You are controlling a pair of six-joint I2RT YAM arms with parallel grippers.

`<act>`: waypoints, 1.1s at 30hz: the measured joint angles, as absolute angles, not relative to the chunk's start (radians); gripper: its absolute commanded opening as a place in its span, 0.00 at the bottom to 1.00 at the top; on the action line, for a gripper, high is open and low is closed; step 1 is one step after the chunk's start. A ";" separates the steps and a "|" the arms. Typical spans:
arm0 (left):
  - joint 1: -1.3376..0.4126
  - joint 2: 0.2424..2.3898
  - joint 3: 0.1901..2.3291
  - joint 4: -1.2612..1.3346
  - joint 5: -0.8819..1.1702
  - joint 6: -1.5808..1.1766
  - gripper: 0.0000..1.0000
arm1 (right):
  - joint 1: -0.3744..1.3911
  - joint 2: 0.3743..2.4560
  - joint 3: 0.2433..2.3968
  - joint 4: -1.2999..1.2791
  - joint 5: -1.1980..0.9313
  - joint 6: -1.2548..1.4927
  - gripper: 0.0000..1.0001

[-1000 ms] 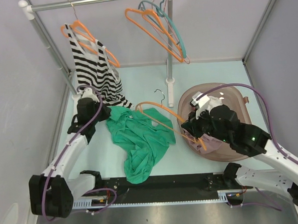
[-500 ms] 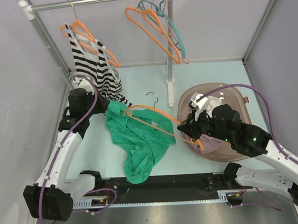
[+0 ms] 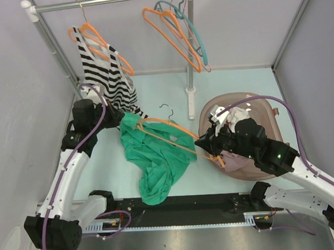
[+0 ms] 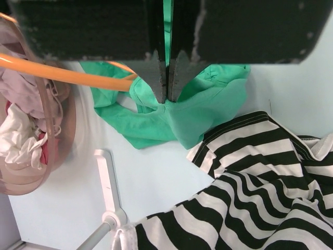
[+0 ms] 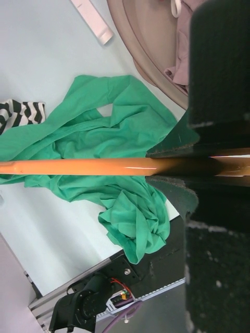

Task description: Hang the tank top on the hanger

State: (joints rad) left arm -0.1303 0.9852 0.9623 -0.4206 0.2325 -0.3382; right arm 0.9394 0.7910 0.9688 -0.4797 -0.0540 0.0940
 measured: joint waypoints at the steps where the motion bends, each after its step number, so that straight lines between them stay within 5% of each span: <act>1: -0.131 0.982 0.966 -0.427 0.235 -0.337 0.00 | 0.940 0.791 0.969 -0.476 -0.054 0.092 0.00; 33: -0.130 0.940 1.055 -0.553 0.349 -0.254 0.00 | 0.954 0.789 0.941 -0.389 -0.091 0.028 0.00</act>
